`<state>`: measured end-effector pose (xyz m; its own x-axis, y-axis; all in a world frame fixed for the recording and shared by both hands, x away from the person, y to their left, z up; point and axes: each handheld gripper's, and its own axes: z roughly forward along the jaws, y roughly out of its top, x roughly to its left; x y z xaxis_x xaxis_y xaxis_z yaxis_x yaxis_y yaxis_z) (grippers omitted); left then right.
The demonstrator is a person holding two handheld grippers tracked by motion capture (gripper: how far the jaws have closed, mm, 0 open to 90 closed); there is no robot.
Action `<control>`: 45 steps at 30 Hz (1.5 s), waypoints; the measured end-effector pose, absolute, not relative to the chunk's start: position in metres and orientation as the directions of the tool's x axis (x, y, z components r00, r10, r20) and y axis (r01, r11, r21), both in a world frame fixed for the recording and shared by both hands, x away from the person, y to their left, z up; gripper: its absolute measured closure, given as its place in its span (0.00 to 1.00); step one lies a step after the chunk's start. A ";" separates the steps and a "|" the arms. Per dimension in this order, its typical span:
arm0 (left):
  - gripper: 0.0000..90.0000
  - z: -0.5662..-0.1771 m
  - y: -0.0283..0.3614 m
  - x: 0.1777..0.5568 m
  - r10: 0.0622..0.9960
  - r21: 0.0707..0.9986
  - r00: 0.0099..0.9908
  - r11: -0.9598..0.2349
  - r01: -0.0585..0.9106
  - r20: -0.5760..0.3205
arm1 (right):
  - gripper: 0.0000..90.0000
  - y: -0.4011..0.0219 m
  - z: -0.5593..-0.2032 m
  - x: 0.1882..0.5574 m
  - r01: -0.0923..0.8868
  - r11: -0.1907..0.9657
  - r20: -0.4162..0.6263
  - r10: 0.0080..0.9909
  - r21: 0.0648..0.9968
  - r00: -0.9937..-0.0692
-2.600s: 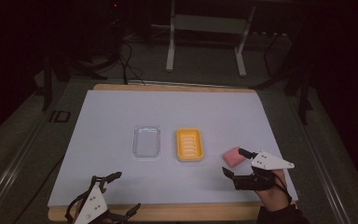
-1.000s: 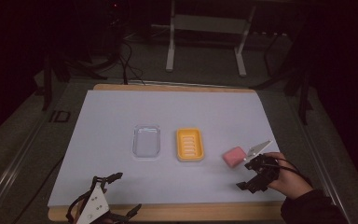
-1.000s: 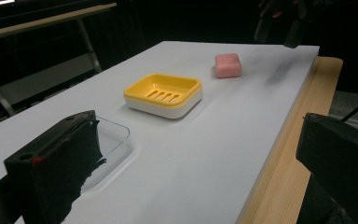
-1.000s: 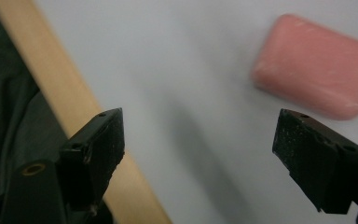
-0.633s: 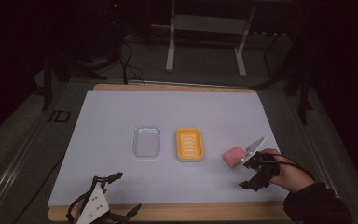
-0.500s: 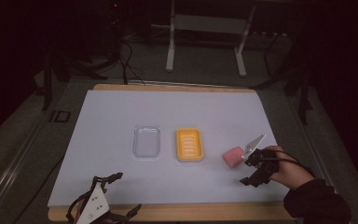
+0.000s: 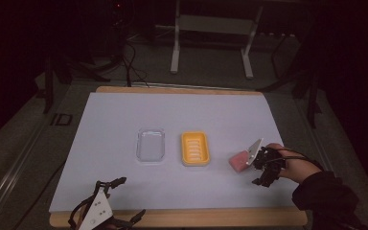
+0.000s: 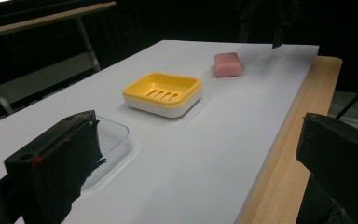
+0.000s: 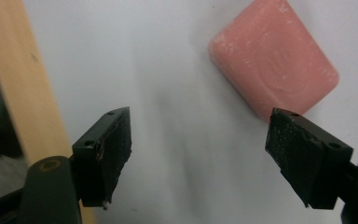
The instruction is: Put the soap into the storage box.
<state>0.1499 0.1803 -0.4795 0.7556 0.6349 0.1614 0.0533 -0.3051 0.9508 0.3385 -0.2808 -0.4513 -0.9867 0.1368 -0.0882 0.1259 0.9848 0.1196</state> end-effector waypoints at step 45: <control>0.01 -0.484 0.181 0.155 0.653 0.943 0.741 -0.324 0.083 0.159 | 0.41 -0.240 -0.491 0.401 0.249 0.968 -0.058 0.248 -0.015 -0.967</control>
<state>0.1550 0.1808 -0.4839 0.7409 0.6526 0.1588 0.0831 -0.3237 0.9425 0.4010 -0.2402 -0.4911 -0.9671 0.2477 -0.0582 0.2490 0.9684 -0.0148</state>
